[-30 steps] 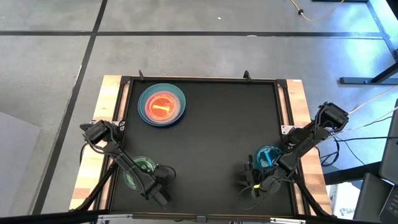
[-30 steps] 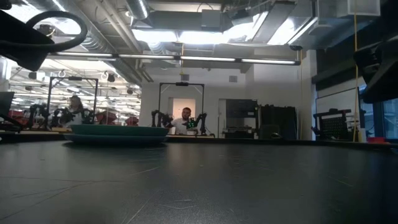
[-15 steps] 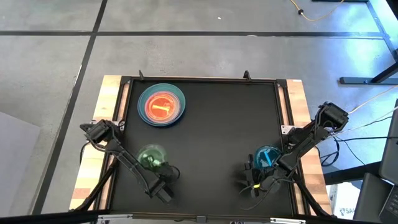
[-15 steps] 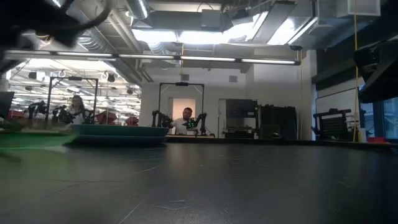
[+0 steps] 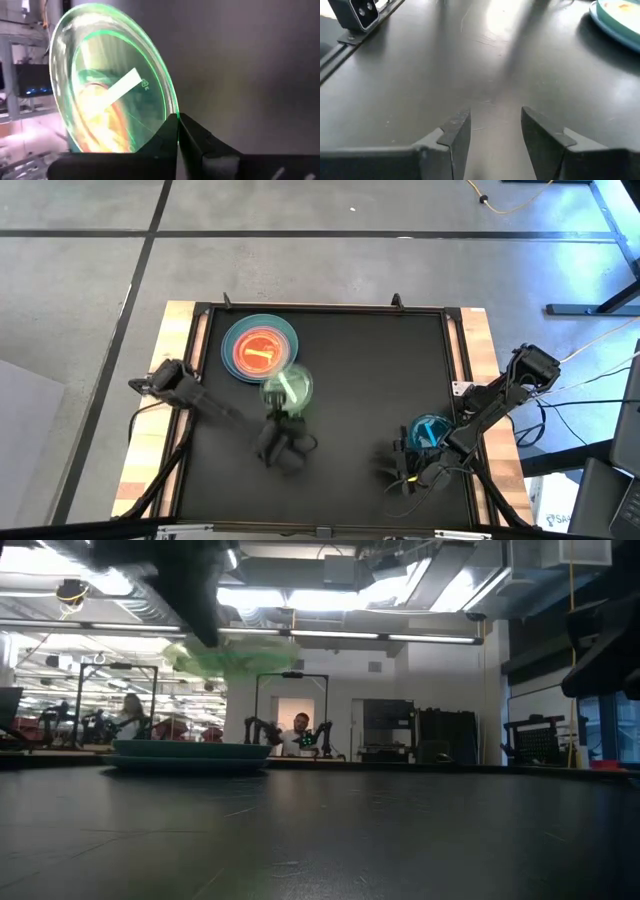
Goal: Stack plastic plates
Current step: Stack the light green plate on the orange plate
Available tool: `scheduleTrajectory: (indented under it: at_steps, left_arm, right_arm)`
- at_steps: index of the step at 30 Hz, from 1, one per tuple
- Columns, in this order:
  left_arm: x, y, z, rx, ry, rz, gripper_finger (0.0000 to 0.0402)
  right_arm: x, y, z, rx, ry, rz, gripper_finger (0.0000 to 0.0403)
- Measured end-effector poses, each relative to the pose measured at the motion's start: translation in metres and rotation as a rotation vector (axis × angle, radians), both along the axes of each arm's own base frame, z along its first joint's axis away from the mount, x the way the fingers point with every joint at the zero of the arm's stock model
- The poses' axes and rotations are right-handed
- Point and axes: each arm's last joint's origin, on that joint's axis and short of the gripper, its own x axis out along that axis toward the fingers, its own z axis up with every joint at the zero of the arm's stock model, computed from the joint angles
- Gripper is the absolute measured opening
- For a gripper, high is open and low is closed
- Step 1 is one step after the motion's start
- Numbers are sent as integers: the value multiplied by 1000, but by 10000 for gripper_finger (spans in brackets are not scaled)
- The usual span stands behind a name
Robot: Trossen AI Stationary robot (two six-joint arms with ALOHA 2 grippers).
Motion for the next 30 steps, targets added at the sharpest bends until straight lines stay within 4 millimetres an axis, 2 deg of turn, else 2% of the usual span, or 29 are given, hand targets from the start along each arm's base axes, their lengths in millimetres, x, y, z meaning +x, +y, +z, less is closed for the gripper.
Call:
scheduleTrajectory:
  at_steps: [3, 8, 12, 16, 23, 26, 30]
  left_arm:
    - [-2, 35, 6, 13, 36, 32, 1]
    - [-24, 88, 6, 14, 40, 103, 0]
    - [-47, 126, -13, -34, 20, 146, 0]
    - [-60, 154, -38, -98, -2, 173, 0]
    - [-76, 175, -71, -99, 46, 227, 1]
    - [-77, 176, -73, -101, 46, 234, 17]
    - [-72, 174, -67, -114, 22, 227, 64]
  right_arm:
    - [-1, 0, -1, 39, 21, 3, 166]
    - [-3, -1, -5, 99, 85, -14, 166]
    - [-5, -4, -8, 128, 121, -67, 166]
    - [-5, -5, -8, 117, 102, -96, 166]
    - [-5, -7, -9, 80, 78, -134, 166]
    - [-5, -7, -9, 78, 76, -138, 166]
    - [-5, -7, -9, 78, 76, -138, 166]
